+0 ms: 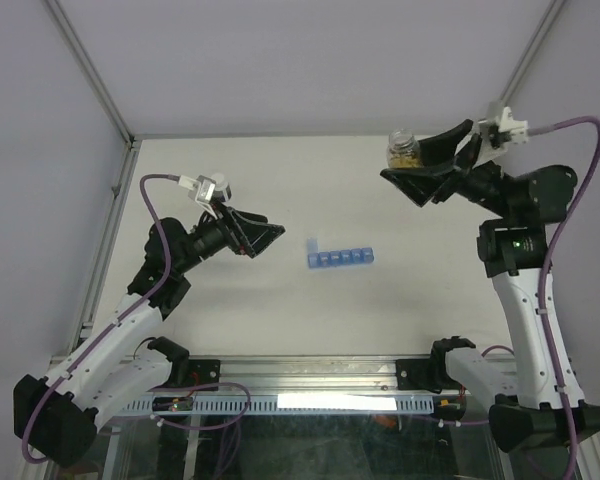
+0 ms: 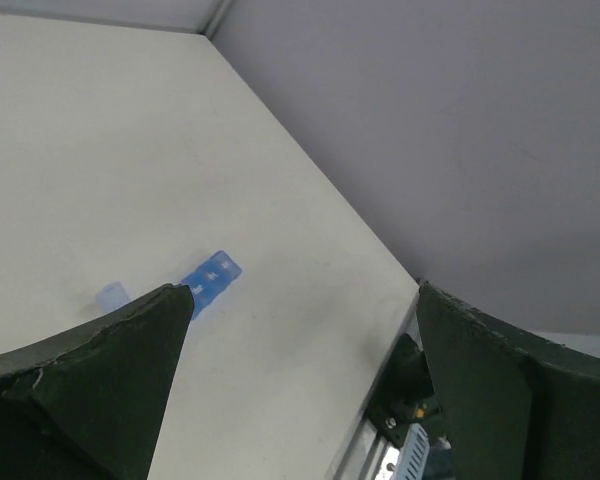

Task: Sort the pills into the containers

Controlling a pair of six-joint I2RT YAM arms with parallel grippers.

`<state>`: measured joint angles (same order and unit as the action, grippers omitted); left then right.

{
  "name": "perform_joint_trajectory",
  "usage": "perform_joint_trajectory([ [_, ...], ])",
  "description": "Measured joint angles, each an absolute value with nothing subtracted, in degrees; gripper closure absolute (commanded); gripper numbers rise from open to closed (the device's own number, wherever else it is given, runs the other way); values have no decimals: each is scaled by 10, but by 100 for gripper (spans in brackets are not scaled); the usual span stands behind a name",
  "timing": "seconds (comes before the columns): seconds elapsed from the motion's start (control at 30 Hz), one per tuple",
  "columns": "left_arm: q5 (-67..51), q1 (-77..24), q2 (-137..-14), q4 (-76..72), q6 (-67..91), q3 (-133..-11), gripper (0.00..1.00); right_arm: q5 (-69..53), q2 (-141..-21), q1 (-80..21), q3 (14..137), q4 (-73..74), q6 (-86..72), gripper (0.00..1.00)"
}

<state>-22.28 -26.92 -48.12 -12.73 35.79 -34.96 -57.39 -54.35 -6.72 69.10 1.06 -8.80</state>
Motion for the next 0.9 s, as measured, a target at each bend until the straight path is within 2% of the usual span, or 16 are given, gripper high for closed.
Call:
perform_joint_trajectory([
  [0.1, -264, -269, -481, -146, 375, -350, 1, -594, -562, -55, 651, -372, -416, 100],
  [0.17, -288, -269, -473, -157, 384, -349, 1, -613, -568, -54, 637, -512, -532, 100],
  [0.2, -294, -269, -465, -164, 388, -347, 1, -617, -560, -49, 635, -507, -526, 100],
  [0.3, -310, -269, -435, -199, 403, -331, 1, -560, -540, -29, 732, -274, -415, 100],
  [0.33, -317, -269, -428, -212, 409, -326, 1, -551, -541, -20, 759, -250, -400, 100],
  [0.4, -327, -269, -423, -238, 420, -321, 1, -558, -528, -8, 739, -307, -435, 100],
  [0.47, -336, -269, -426, -257, 430, -319, 1, -578, -503, -13, 656, -449, -497, 100],
  [0.5, -338, -269, -428, -266, 433, -319, 1, -593, -490, -13, 621, -472, -501, 100],
  [0.6, -350, -269, -437, -301, 447, -309, 1, -599, -498, 6, 649, -322, -392, 100],
  [0.7, -362, -269, -446, -328, 455, -296, 1, -649, -504, 6, 622, -311, -333, 100],
  [0.77, -364, -269, -448, -335, 453, -284, 1, -698, -486, -8, 558, -258, -233, 100],
  [0.9, -357, -269, -455, -353, 441, -245, 1, -725, -505, -43, 545, 19, 90, 100],
])
